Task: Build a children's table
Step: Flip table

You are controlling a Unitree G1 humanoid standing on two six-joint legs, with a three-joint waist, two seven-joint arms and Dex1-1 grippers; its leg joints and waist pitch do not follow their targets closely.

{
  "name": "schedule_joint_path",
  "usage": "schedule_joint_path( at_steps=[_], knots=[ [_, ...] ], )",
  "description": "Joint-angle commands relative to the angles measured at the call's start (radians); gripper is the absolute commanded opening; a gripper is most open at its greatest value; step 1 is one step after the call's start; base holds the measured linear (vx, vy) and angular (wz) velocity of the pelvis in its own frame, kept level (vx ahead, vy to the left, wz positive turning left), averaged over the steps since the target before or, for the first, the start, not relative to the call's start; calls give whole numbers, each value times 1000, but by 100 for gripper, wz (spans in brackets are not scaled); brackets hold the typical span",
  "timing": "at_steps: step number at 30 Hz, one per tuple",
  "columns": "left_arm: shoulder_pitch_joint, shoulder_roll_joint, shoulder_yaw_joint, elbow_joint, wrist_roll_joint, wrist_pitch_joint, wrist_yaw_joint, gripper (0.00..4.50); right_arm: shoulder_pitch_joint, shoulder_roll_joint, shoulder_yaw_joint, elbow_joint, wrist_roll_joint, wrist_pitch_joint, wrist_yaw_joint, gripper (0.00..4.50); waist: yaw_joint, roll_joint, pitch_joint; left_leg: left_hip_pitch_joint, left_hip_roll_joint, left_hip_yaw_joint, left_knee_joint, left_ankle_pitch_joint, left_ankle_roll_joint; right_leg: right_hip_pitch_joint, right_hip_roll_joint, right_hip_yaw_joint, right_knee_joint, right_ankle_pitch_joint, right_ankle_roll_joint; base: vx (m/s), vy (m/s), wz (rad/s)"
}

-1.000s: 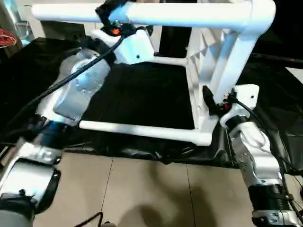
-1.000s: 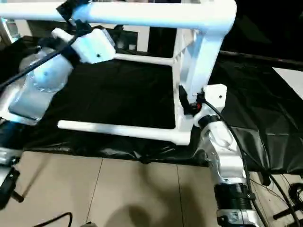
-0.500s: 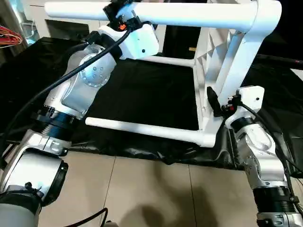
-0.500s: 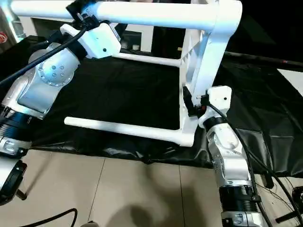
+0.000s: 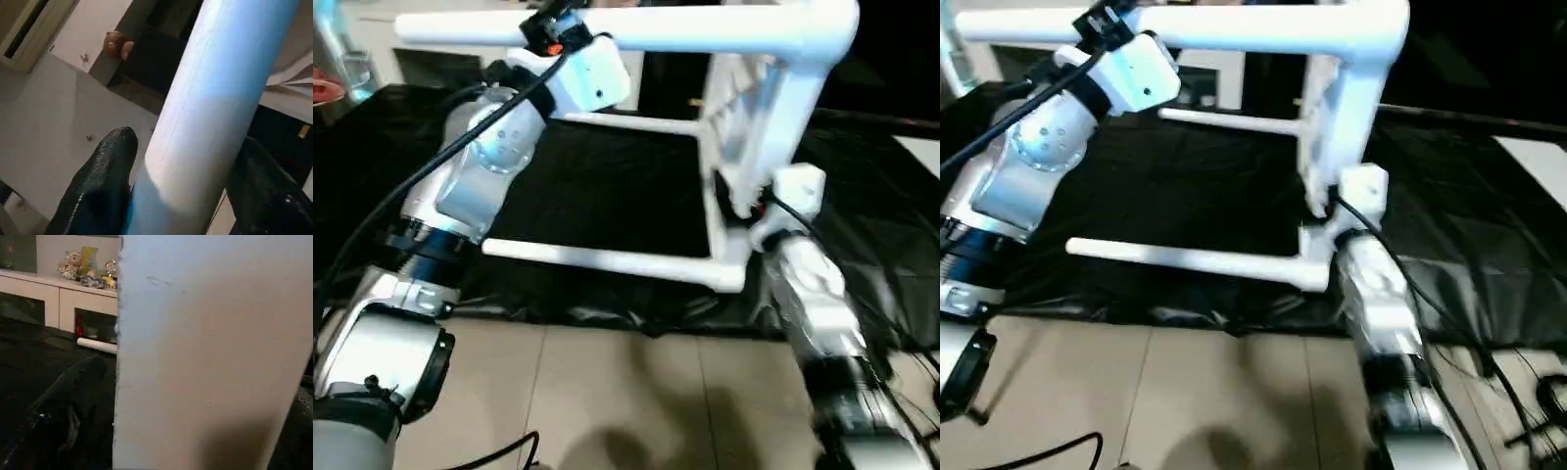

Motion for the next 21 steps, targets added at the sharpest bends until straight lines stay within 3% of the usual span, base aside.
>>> schedule_joint_path(
  at_steps=[1, 7, 8, 10, 11, 18, 21],
  knots=[
    [32, -45, -76, 12, -22, 4, -79, 256, -55, 7, 30, 53, -8, -24, 55, 450, -2, 16, -50, 22, 1, -2, -82, -512, -56, 14, -34, 11, -91, -444, -131, 0, 0, 0],
    [41, -65, -70, -26, -31, 61, -100, 244, -151, 1, -3, 214, -6, -56, 49, 450, -5, 21, -52, 20, 1, 1, -81, -497, -48, 14, -32, 12, -88, -418, -149, 0, 0, 0],
    [42, -72, -71, -30, -30, 76, -103, 242, -160, 9, 1, 215, -7, -61, 52, 450, -5, 17, -52, 20, 1, 3, -80, -494, -45, 14, -32, 12, -88, -416, -151, 0, 0, 0],
    [42, -79, -71, -33, -26, 89, -105, 241, -170, 18, 5, 216, -7, -71, 56, 450, -2, 20, -52, 20, 1, 3, -80, -479, -41, 15, -32, 13, -87, -403, -154, 0, 0, 0],
    [43, -83, -70, -32, -24, 96, -107, 240, -168, 27, 11, 206, -9, -82, 56, 450, -2, 15, -54, 17, 1, 4, -81, -468, -37, 17, -31, 13, -86, -392, -155, 0, 0, 0],
    [59, -90, -67, -38, -7, 155, -130, 240, -48, 67, 48, 77, -73, -247, -29, 450, 9, 19, -58, 14, 3, 12, -83, -383, -29, 23, -30, 17, -78, -297, -160, 0, 0, 0],
    [63, -90, -68, -44, -4, 171, -142, 240, 17, 68, 47, 22, -78, -305, -30, 450, 11, 22, -55, 16, 3, 11, -86, -412, -25, 21, -27, 17, -82, -322, -153, 0, 0, 0]
  ],
)
